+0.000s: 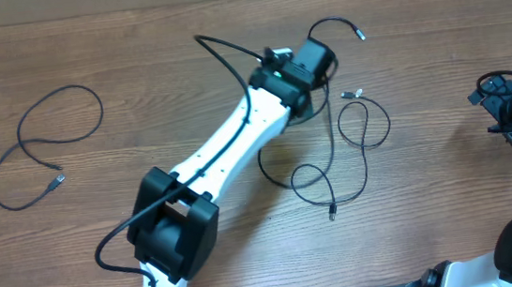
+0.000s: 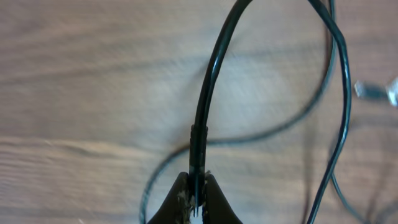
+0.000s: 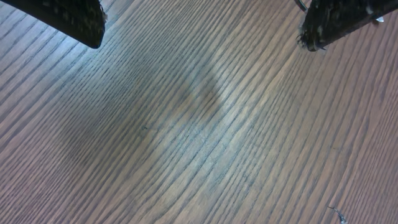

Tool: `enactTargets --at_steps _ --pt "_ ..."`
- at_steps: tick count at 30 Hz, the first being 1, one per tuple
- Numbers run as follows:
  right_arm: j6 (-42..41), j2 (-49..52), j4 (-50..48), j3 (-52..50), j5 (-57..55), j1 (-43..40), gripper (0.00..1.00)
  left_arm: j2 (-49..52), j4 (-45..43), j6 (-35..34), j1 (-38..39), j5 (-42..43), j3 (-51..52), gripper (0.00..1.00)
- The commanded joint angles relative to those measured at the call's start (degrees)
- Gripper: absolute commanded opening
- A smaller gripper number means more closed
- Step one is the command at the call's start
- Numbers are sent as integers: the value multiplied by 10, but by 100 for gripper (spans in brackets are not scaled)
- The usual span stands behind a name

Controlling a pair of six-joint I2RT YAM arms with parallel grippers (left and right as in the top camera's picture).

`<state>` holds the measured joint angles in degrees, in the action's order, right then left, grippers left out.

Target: Untangle cables

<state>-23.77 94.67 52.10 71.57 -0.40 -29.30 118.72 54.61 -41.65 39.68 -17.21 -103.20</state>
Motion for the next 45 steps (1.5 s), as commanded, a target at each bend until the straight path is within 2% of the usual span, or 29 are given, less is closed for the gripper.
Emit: enactTargets --at_steps 1,7,16,27,29,32,36,45 --pt "0 -3 -2 -1 -4 -1 100 -11 -19 -2 -42 -57 -9 4" --pt "0 -3 -2 -1 -4 -1 100 -10 -41 -13 -94 -57 -9 4" --pt "0 -3 -3 -1 -4 -1 100 -10 -25 -12 -154 -57 -7 4" --pt "0 -3 -3 -1 -4 -1 100 -10 -13 -12 -164 -40 13 6" --pt "0 -3 -2 -1 -4 -1 100 -10 -19 -12 -164 -23 22 10" --pt "0 -3 -3 -1 -4 -1 100 -10 -33 -12 -164 -6 38 30" --pt "0 -3 -3 -1 -4 -1 100 -10 -39 -12 -163 22 59 40" --pt "0 -3 -2 -1 -4 -1 100 -10 -37 -8 -162 134 107 39"
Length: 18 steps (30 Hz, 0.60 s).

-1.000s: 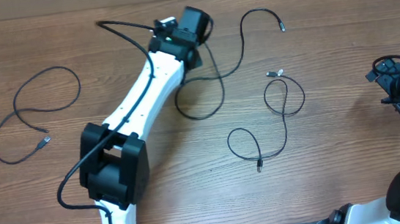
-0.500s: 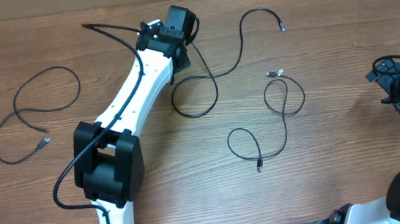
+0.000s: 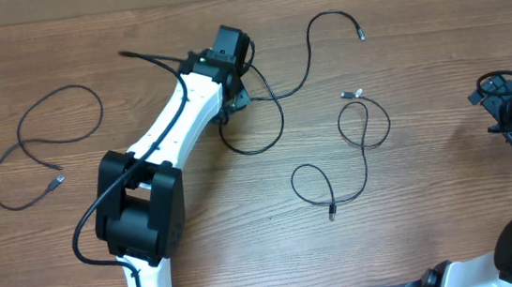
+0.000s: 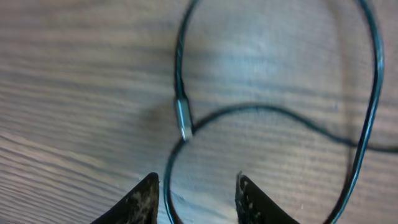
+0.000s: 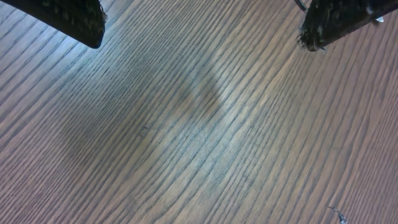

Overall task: Untangle cables
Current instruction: 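Drag the cable leftward and lower it toward the table with the left gripper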

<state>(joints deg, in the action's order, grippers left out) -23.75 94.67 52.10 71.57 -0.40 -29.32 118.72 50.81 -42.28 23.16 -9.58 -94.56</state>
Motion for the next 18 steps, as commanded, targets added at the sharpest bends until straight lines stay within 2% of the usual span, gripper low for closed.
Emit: enactTargets --at_steps 1,7,13,16,18 --pt "0 -3 -3 -1 -4 -1 100 -10 1 -4 4 67 29 40" --pt "0 -3 -2 -1 -4 -1 100 -10 1 -54 17 67 80 43" --pt "0 -3 -2 -1 -4 -1 100 -10 -7 -93 24 63 124 42" --pt "0 -3 -2 -1 -4 -1 100 -10 -17 -100 24 60 146 39" --pt "0 -3 -3 -1 -4 -1 100 -10 -18 -101 23 52 157 30"
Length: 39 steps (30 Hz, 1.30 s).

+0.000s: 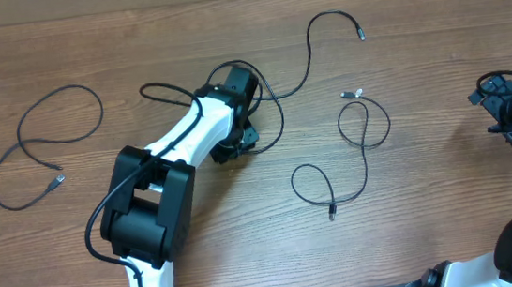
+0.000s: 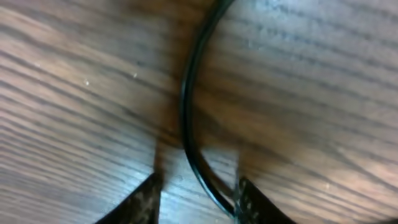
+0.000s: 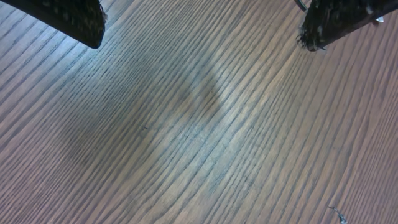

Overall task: Untangle cables
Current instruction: 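Drag the cable leftward and lower it toward the table with the left gripper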

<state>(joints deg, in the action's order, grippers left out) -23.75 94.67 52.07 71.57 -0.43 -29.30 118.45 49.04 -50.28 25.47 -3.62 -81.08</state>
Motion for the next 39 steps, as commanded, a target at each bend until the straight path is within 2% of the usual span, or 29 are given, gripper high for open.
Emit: enactTargets --at_steps 1,3,5,11,18,24,30,34,39 --pt "0 -3 -2 -1 -4 -1 100 -7 2 -20 -1 -15 27 25" --pt "0 -3 -2 -1 -4 -1 100 -7 18 -20 -2 -39 33 19" --pt "0 -3 -2 -1 -4 -1 100 -7 45 -20 -4 -66 34 17" --pt "0 -3 -2 -1 -4 -1 100 -7 139 -23 -19 -135 34 15" --pt "0 -3 -2 -1 -4 -1 100 -7 228 -69 -63 -150 43 14" --pt "0 -3 -2 -1 -4 -1 100 -7 256 -70 -113 -155 70 14" --pt "0 -3 -2 -1 -4 -1 100 -13 273 -63 -155 -160 77 9" --pt "0 -3 -2 -1 -4 -1 100 -37 267 -56 -169 -119 76 18" --pt "0 -3 -2 -1 -4 -1 100 -64 190 86 -167 10 76 21"
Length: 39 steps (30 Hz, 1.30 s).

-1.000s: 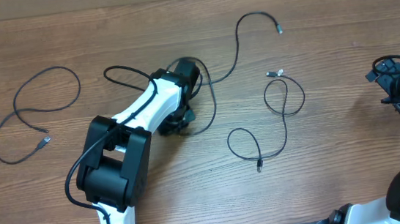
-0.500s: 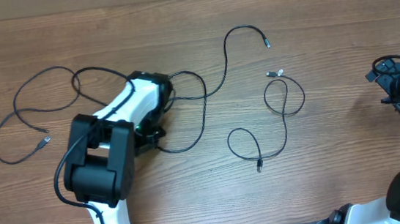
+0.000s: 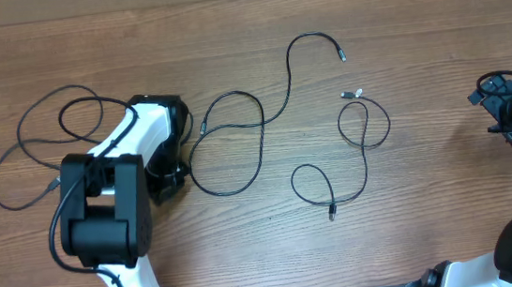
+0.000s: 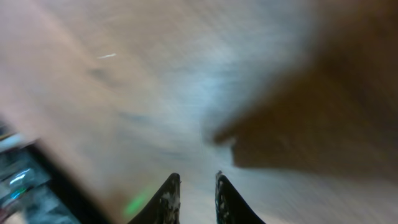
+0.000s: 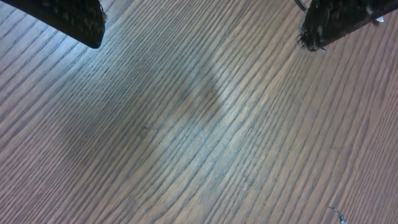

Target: Untangle cables

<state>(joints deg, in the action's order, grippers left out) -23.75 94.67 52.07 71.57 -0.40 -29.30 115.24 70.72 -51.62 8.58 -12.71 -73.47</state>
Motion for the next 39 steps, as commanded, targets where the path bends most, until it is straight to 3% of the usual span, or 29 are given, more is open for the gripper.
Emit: enactTargets --at_steps 1,4,11,21,31,39 --pt "0 -3 -2 -1 -4 -1 100 -33 -40 121 3 130 0 21" --pt "0 -3 -2 -1 -4 -1 100 -34 -68 158 5 212 0 25" --pt "0 -3 -2 -1 -4 -1 100 -34 -70 156 5 213 0 31" --pt "0 -3 -2 -1 -4 -1 100 -33 -104 152 5 210 3 32" --pt "0 -3 -2 -1 -4 -1 100 -31 -143 100 5 137 70 30" --pt "0 -3 -2 -1 -4 -1 100 -31 -105 9 -21 41 127 30"
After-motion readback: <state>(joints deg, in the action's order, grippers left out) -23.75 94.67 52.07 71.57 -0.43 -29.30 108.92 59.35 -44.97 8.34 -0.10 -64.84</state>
